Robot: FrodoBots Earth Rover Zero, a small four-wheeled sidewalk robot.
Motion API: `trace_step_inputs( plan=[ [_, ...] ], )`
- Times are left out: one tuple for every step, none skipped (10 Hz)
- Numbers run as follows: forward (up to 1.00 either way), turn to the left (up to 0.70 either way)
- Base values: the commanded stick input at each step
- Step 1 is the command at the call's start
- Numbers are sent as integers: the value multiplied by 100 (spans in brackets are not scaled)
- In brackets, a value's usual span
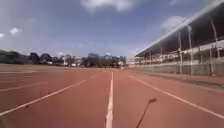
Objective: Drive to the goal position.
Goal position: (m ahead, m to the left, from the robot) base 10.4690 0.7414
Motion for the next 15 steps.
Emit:
trace_step_inputs(
  plan=[
    [70, 0],
    [70, 0],
    [70, 0],
    [70, 0],
    [70, 0],
    [70, 0],
    [70, 0],
    [70, 0],
    [70, 0],
    [70, 0],
    [70, 0],
    [70, 0],
    [70, 0],
    [70, 0],
    [70, 0]
  ],
)
